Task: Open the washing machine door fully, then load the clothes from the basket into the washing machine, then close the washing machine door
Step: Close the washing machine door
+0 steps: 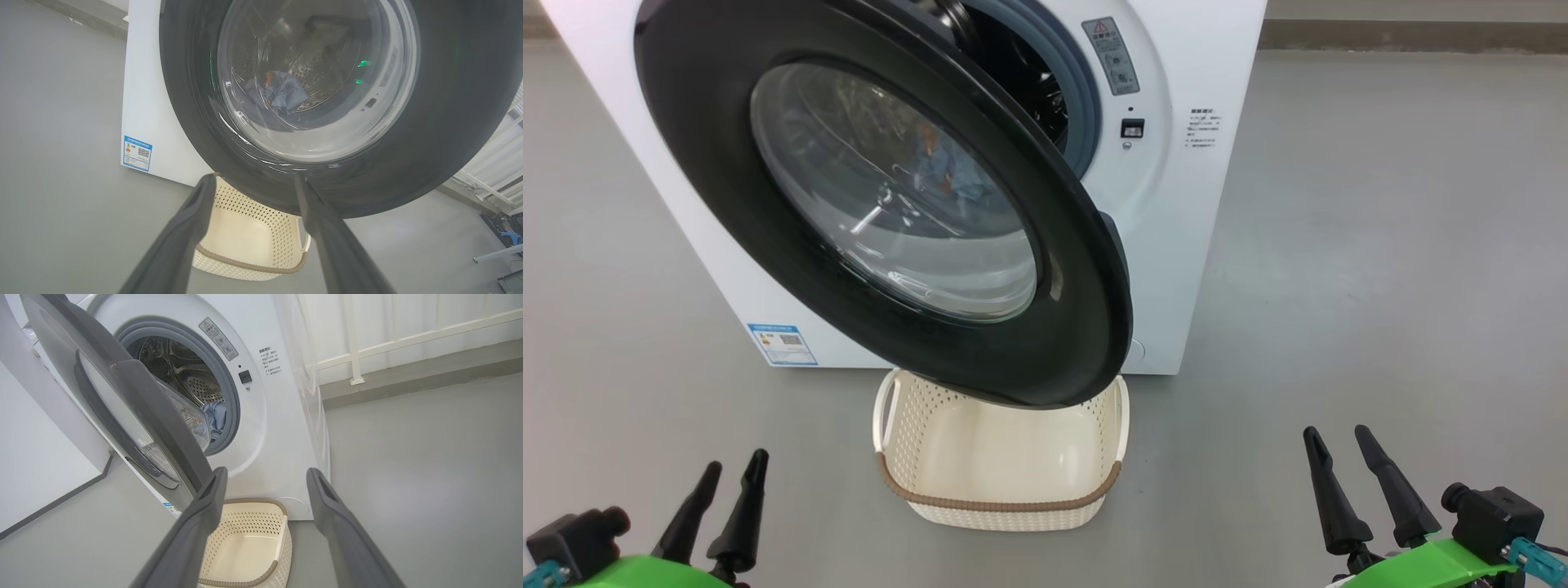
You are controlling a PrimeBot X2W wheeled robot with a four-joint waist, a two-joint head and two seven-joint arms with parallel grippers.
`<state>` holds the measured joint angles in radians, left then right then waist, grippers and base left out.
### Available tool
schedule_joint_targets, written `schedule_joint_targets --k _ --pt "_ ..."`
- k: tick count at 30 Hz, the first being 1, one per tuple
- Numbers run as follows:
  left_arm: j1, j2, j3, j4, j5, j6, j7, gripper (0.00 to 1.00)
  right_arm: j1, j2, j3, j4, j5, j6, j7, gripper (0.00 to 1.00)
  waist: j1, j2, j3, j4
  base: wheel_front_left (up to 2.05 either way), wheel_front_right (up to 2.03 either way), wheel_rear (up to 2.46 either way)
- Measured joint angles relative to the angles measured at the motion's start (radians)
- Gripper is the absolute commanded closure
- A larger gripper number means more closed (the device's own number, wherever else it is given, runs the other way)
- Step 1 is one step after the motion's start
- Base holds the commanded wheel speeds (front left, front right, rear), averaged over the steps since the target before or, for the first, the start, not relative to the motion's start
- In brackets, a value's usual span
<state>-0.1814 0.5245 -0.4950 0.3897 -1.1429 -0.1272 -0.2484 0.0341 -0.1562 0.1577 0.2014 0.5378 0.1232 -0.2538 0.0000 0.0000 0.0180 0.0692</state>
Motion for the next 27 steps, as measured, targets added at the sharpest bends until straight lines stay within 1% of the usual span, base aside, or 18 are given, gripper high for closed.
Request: schedule_joint_targets --k 4,7,10,18,19,22,25,27 --pt "0.045 -0.079 0.127 -0.001 0.154 0.000 -0.003 0.00 0.000 -0.002 -0.002 0.000 0.000 0.000 0.000 0.00 0.0000 0.0000 -0.007 0.009 0.00 0.00 0.00" --pt "0.076 -0.119 0.193 -0.009 0.284 0.000 -0.003 0.00 0.000 -0.002 -0.004 0.000 0.008 0.000 0.000 0.00 0.0000 0.0000 -0.011 0.014 0.00 0.00 0.00" --pt "0.098 -0.152 0.246 -0.026 0.405 0.000 -0.004 0.00 0.001 -0.002 -0.005 -0.001 0.008 0.000 0.000 0.00 0.0000 0.0000 -0.014 0.017 0.00 0.00 0.00" --pt "0.146 -0.229 0.372 -0.078 0.658 -0.001 -0.004 0.00 0.001 -0.002 -0.007 -0.001 0.008 0.000 0.000 0.00 0.0000 0.0000 -0.017 0.018 0.00 0.00 0.00" --pt "0.146 -0.229 0.372 -0.078 0.658 -0.001 -0.004 0.00 0.001 -0.002 -0.007 -0.001 0.008 0.000 0.000 0.00 0.0000 0.0000 -0.017 0.018 0.00 0.00 0.00" --pt "0.163 -0.263 0.409 -0.096 0.727 -0.001 -0.004 0.00 0.002 -0.002 -0.007 -0.002 0.008 0.000 0.000 0.00 0.0000 0.0000 -0.016 0.017 0.00 0.00 0.00" --pt "0.172 -0.294 0.433 -0.098 0.762 -0.001 -0.004 0.00 0.002 -0.002 -0.009 -0.002 0.008 0.000 0.000 0.00 0.0000 0.0000 -0.014 0.016 0.00 0.00 0.00" --pt "0.182 -0.300 0.434 -0.092 0.771 -0.001 -0.004 0.00 0.002 -0.002 -0.009 -0.002 0.008 0.000 0.000 0.00 0.0000 0.0000 -0.013 0.015 0.00 0.00 0.00"
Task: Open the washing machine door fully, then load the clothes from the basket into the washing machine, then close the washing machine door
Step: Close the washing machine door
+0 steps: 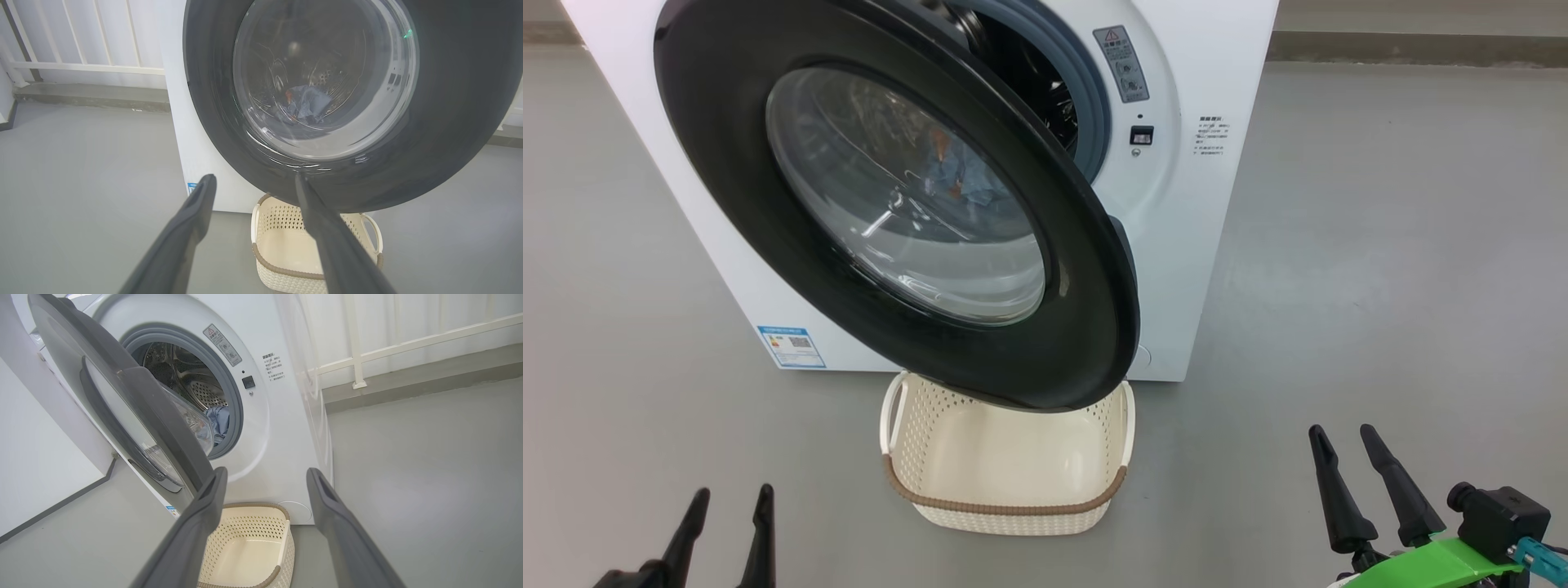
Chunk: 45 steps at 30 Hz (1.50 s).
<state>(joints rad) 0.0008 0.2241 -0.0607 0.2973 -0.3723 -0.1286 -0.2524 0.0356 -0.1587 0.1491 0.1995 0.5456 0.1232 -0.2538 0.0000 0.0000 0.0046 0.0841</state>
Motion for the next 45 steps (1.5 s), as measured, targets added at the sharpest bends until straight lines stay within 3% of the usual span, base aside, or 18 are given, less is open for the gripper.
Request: schedule_joint_targets --k 12,13,14,18,19,28,34,40,45 --pt "0.007 -0.027 0.005 0.012 0.003 0.000 0.000 0.00 -0.001 -0.005 -0.001 0.008 0.000 0.000 0.000 0.00 0.0000 0.0000 0.004 0.013 0.00 0.00 0.00" --pt "0.007 -0.034 0.005 0.010 0.003 0.000 0.000 0.00 -0.003 -0.004 -0.004 0.017 0.000 0.000 0.000 0.04 0.0000 0.0000 0.004 0.018 0.00 0.00 0.00" --pt "0.007 -0.038 0.005 0.009 0.003 0.000 0.000 0.00 -0.006 -0.004 -0.005 0.022 0.000 0.000 0.000 0.43 0.0000 0.0000 0.004 0.020 0.00 0.00 0.00" --pt "0.007 -0.055 0.003 0.008 0.003 0.000 0.000 0.00 -0.026 0.000 -0.021 0.048 0.000 0.000 0.000 0.76 0.0000 0.0000 0.003 0.036 0.00 0.00 0.00" --pt "0.007 -0.056 0.003 0.007 0.002 0.000 0.000 0.00 -0.038 0.000 -0.025 0.055 0.000 0.000 0.000 0.98 0.0000 0.0000 0.003 0.041 0.00 0.00 0.00" --pt "0.007 -0.063 -0.005 -0.004 -0.005 0.000 0.000 0.00 -0.176 0.016 -0.034 0.074 -0.001 0.000 0.000 1.00 0.0000 0.0000 0.002 0.081 0.00 0.00 0.00" --pt "0.007 -0.071 -0.009 -0.026 -0.007 0.000 0.000 0.00 -0.302 0.028 -0.025 -0.041 -0.001 0.000 0.000 1.00 0.0000 0.0000 0.002 0.102 0.00 0.00 0.00" --pt "0.007 -0.080 -0.022 -0.049 -0.006 0.000 0.000 0.00 -0.358 0.032 0.062 -0.176 -0.001 0.000 -0.003 1.00 0.0000 0.0000 0.002 0.127 0.00 0.00 0.00" --pt "0.006 -0.081 -0.026 -0.066 -0.006 0.000 0.000 0.00 -0.359 0.038 0.164 -0.195 -0.001 0.000 -0.003 1.00 0.0001 0.0000 0.008 0.148 0.00 0.00 0.00"
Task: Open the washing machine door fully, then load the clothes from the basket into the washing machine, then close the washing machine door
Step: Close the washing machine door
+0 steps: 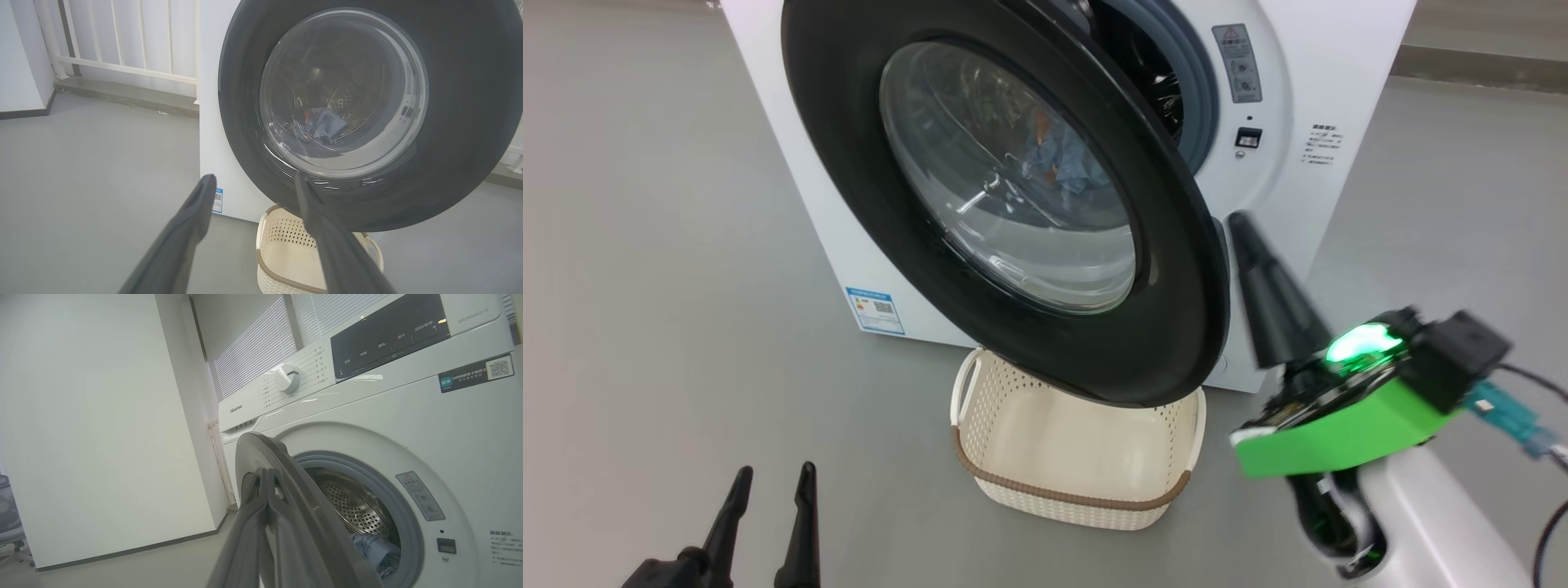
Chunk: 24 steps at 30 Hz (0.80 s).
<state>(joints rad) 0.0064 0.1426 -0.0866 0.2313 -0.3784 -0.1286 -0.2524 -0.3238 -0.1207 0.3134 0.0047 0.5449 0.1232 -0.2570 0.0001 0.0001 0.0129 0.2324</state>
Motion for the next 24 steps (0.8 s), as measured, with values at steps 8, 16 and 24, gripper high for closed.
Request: schedule_joint_targets --k 8,16,24 --pt "-0.003 -0.005 0.001 -0.004 0.000 0.000 0.000 0.00 0.008 -0.004 0.132 0.145 0.013 0.000 0.000 1.00 0.0000 0.0000 0.030 0.024 0.00 0.00 0.00" --pt "-0.020 -0.016 -0.001 -0.003 0.000 0.000 0.000 0.00 0.005 -0.009 0.172 0.307 0.031 0.000 0.000 1.00 0.0000 0.0000 0.074 0.038 0.00 0.00 0.00" --pt "-0.052 -0.034 -0.010 -0.003 -0.008 0.000 0.000 0.00 -0.041 -0.009 0.144 0.386 0.045 0.000 0.000 1.00 0.0000 0.0000 0.118 0.046 0.00 0.00 0.00"
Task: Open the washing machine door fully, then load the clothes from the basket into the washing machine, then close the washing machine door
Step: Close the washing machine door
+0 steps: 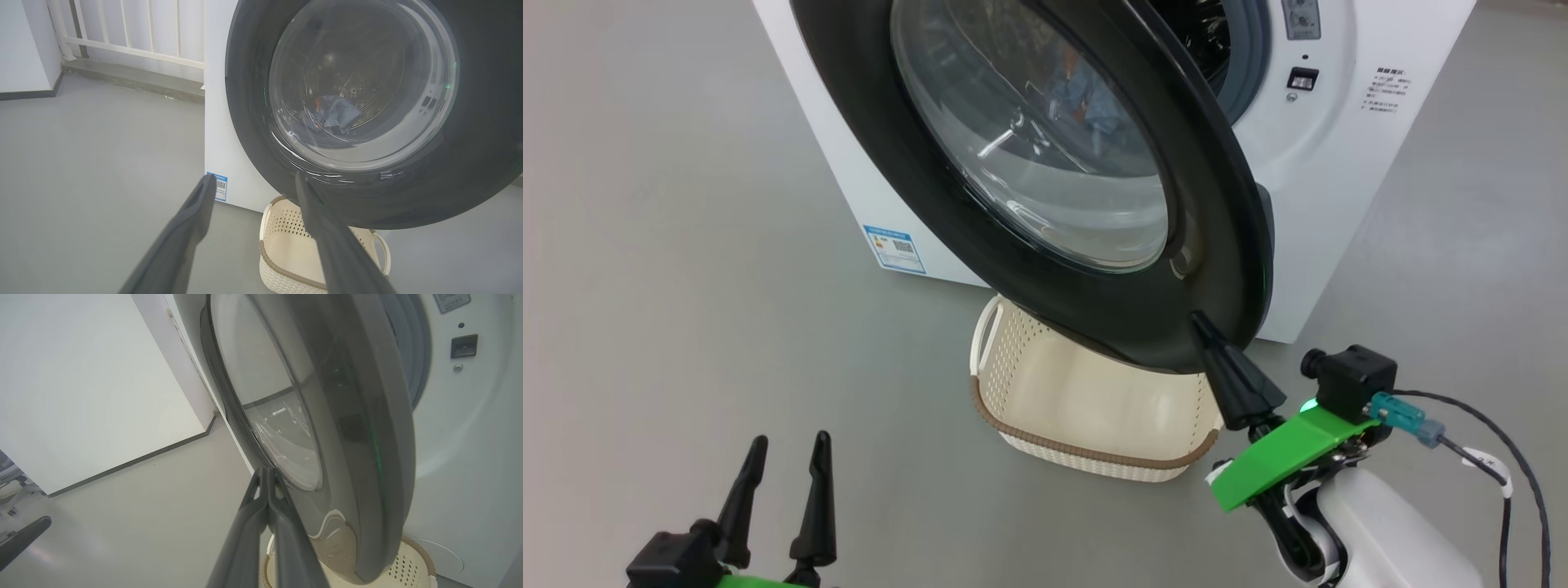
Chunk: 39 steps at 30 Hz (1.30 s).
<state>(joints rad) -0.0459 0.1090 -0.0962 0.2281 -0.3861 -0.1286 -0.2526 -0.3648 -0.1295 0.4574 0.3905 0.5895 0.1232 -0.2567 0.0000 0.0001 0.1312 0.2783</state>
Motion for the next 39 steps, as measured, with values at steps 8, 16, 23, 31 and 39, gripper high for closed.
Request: schedule_joint_targets --k 8,16,23,31,39 --pt "-0.029 -0.003 -0.009 0.001 0.000 0.000 0.000 0.00 -0.018 0.006 -0.066 0.013 -0.015 0.000 0.000 1.00 0.0000 0.0000 0.029 0.004 0.00 0.00 0.00" --pt "-0.037 -0.006 -0.024 0.000 -0.008 0.000 0.000 0.00 -0.022 0.008 -0.111 0.002 -0.029 0.003 0.000 1.00 0.0000 0.0000 0.055 0.006 0.00 0.00 0.00" --pt "-0.074 -0.015 -0.036 -0.017 -0.011 0.000 0.000 0.00 -0.075 -0.002 -0.173 -0.011 -0.049 0.005 0.000 1.00 0.0000 0.0000 0.101 0.013 0.00 0.00 0.00" --pt "-0.130 -0.034 -0.075 -0.029 -0.020 0.000 -0.002 0.00 -0.195 -0.055 -0.254 -0.012 -0.093 0.008 0.000 1.00 0.0000 0.0000 0.178 0.036 0.00 0.00 0.00" --pt "-0.195 -0.044 -0.101 -0.036 -0.046 0.000 -0.002 0.00 -0.325 -0.099 -0.368 0.004 -0.107 0.008 0.000 1.00 0.0000 0.0000 0.265 0.085 0.00 0.00 0.00"
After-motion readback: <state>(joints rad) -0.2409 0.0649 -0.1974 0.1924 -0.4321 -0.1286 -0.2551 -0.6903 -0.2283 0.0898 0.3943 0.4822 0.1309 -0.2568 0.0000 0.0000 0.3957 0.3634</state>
